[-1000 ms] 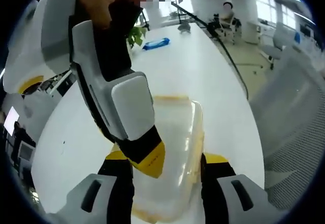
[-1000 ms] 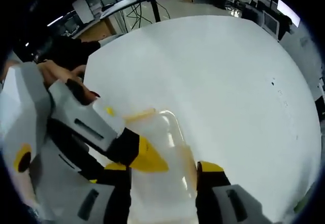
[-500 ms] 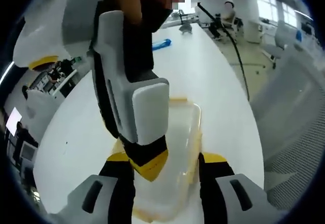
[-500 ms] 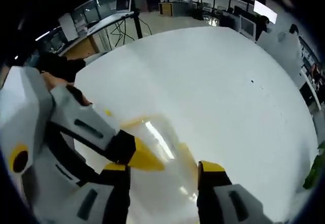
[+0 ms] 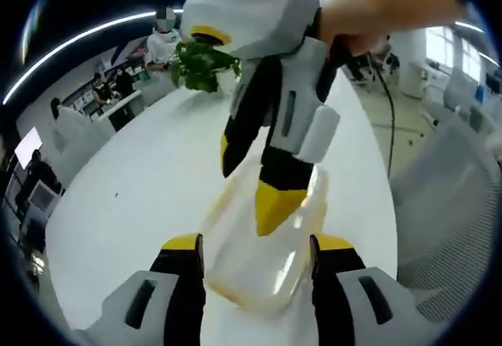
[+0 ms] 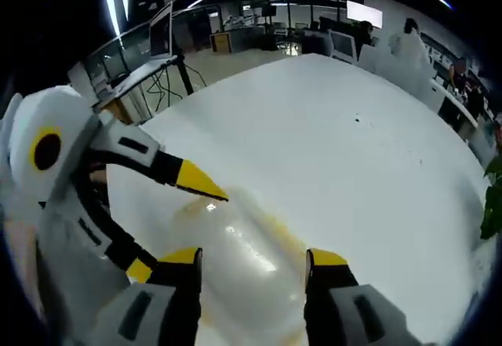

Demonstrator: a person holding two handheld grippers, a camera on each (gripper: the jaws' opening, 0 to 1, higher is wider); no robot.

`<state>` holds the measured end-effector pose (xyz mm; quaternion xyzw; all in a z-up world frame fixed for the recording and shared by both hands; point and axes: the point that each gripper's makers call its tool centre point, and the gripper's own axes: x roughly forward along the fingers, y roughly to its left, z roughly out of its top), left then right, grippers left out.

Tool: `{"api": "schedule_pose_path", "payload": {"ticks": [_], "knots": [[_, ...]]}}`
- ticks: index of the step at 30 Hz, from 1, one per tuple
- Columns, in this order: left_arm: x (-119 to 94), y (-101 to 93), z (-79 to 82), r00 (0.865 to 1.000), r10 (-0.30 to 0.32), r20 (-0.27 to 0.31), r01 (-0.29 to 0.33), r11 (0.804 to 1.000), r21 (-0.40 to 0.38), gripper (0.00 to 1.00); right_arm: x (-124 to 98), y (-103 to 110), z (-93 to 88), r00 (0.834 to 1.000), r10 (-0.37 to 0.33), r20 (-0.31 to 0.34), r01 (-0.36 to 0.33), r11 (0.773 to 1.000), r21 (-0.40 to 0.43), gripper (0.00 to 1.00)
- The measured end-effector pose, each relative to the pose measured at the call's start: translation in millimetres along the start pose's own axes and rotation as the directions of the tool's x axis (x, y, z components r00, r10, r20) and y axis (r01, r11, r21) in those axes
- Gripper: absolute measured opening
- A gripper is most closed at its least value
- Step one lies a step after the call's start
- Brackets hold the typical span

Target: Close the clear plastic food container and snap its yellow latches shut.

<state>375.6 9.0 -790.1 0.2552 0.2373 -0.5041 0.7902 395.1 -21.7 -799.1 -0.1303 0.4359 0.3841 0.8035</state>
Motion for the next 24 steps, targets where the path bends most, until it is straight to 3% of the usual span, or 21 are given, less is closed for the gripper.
{"api": "schedule_pose_path", "payload": {"ticks": [6,11,16,19,24], "knots": [[-1.8,6.2,-2.5,1.0,0.015,0.001,-0.015,0.995,-0.095,0.52,-8.4,-6.6,-9.7,0.999,-0.037,0.036,0.033,0.996,0.086,0.52],[-3.7,10.6,-11.2,1.0,0.024,0.012,-0.02,0.968,-0.251,0.56,-17.4,-13.7,-19.1,0.996,-0.064,0.056,0.055,0.988,0.143,0.54],[-7.2,15.8,-23.0,0.999,0.04,-0.005,-0.039,0.958,-0.285,0.56,-23.6,-19.2,-35.3,0.995,-0.085,0.044,0.075,0.98,0.186,0.53],[-8.1,19.6,-30.7,0.998,0.059,-0.03,-0.065,0.959,-0.276,0.55,-23.9,-22.8,-48.8,0.993,-0.117,0.009,0.114,0.983,0.142,0.52],[-7.6,21.2,-32.5,0.998,0.055,-0.02,-0.059,0.944,-0.326,0.57,-24.5,-22.8,-57.2,0.994,-0.11,0.01,0.106,0.973,0.207,0.51]]}}
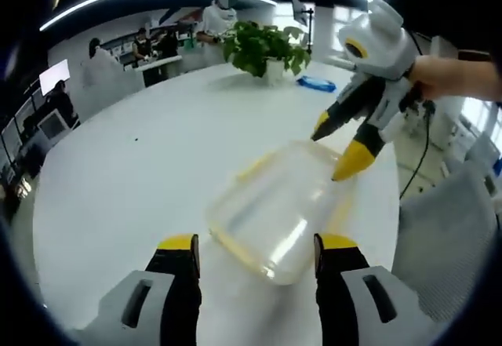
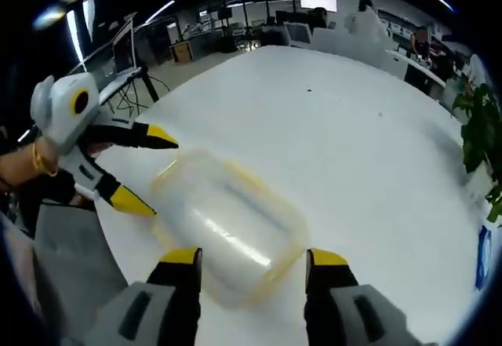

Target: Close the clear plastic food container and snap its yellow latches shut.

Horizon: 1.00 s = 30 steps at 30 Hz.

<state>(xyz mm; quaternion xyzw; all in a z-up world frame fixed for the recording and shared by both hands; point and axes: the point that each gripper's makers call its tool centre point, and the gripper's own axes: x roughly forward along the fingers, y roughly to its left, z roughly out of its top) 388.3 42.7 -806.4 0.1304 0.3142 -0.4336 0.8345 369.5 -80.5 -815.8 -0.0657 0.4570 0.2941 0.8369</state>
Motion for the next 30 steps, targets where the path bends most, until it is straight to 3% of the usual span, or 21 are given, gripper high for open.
{"api": "schedule_pose_path", "payload": {"ticks": [4,7,11,17,23,30], "knots": [[1.9,-1.9,-2.7,1.0,-0.021,0.008,0.022,0.996,-0.091,0.56,-0.9,-3.4,-5.8,1.0,0.001,0.01,-0.002,0.999,0.048,0.51],[4.0,-4.0,-1.2,0.999,-0.034,0.027,0.038,0.983,-0.182,0.49,-0.1,-0.9,-8.8,1.0,0.02,0.005,-0.021,0.994,0.109,0.49],[6.9,-1.7,-5.0,1.0,-0.02,0.021,0.024,0.978,-0.207,0.5,1.9,5.3,-4.9,0.999,0.045,0.017,-0.046,0.996,0.079,0.44],[3.8,9.6,-4.7,0.998,0.036,0.045,-0.024,0.97,-0.24,0.45,10.1,9.5,2.4,0.998,0.055,0.038,-0.058,0.993,0.1,0.44],[-1.4,18.4,-12.3,0.997,0.052,0.06,-0.03,0.945,-0.324,0.44,16.6,16.0,10.3,0.996,0.075,0.04,-0.078,0.993,0.088,0.43],[-4.9,30.1,-13.7,0.991,0.108,0.078,-0.074,0.931,-0.356,0.44,25.5,18.7,21.2,0.996,0.084,0.04,-0.086,0.994,0.072,0.43]]}}
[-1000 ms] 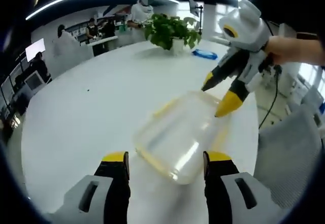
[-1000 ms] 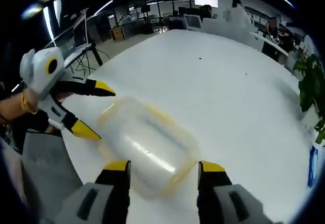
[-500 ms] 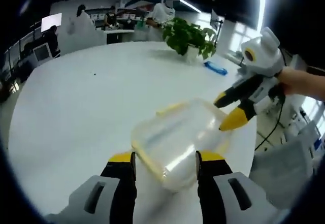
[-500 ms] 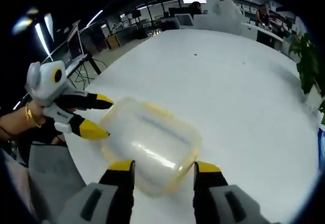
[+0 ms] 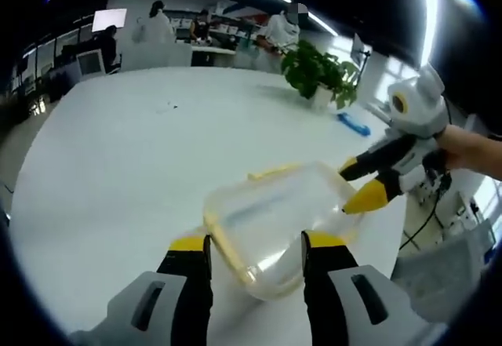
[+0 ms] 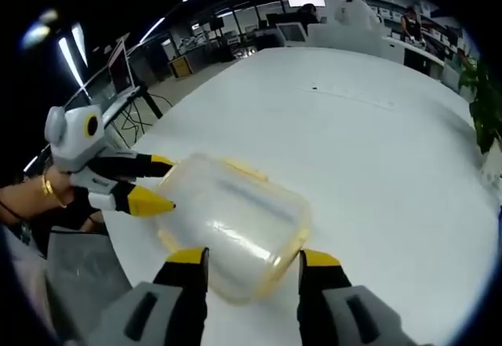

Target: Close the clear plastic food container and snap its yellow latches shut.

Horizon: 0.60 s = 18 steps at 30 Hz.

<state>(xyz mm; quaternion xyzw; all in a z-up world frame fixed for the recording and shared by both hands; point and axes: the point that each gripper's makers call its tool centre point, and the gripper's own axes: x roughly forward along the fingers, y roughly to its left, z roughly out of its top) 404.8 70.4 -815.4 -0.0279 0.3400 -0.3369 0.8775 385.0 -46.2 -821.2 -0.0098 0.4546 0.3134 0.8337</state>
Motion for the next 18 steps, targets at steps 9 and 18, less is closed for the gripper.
{"api": "schedule_pose_path", "payload": {"ticks": [9,18], "knots": [[-0.7,10.4,3.0,1.0,0.017,0.014,-0.017,1.0,-0.007,0.43,9.4,1.7,11.3,1.0,-0.007,0.009,0.007,1.0,0.008,0.43],[0.9,21.8,8.6,0.998,0.041,0.037,-0.041,0.999,-0.014,0.43,18.7,-2.2,23.9,0.999,-0.011,0.031,0.011,1.0,0.012,0.44]]}}
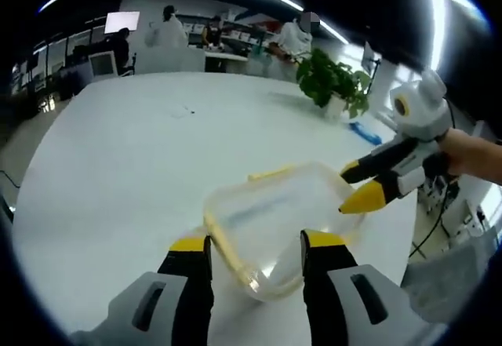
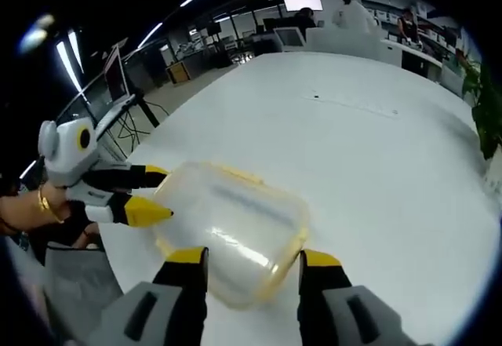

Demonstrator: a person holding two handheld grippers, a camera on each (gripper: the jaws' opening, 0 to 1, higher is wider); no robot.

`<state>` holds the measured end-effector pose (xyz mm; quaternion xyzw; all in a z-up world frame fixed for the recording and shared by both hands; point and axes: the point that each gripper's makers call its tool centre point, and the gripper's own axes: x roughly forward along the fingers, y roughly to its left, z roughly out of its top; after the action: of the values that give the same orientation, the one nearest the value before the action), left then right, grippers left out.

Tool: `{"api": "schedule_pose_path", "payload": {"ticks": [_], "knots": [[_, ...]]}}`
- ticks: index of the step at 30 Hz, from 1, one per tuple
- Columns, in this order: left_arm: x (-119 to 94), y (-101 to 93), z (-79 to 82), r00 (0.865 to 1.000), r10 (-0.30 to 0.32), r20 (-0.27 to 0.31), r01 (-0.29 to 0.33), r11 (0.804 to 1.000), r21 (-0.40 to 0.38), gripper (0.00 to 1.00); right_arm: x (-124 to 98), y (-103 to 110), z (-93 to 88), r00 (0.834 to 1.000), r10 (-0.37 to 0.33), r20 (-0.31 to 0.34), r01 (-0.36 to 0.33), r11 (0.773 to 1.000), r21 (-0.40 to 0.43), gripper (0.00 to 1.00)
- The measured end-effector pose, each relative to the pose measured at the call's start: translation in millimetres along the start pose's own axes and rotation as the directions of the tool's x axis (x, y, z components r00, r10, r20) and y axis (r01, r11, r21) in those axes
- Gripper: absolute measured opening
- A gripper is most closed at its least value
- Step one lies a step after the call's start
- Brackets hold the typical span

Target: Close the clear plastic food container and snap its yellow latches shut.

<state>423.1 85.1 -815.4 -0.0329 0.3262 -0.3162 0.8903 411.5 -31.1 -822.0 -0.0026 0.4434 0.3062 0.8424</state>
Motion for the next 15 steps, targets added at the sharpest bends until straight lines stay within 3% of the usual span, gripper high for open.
{"api": "schedule_pose_path", "payload": {"ticks": [15], "knots": [[11.8,22.5,15.4,1.0,0.01,0.0,-0.01,1.0,-0.009,0.43,17.6,-7.7,25.7,0.999,0.011,-0.048,-0.013,0.999,-0.038,0.43]]}}
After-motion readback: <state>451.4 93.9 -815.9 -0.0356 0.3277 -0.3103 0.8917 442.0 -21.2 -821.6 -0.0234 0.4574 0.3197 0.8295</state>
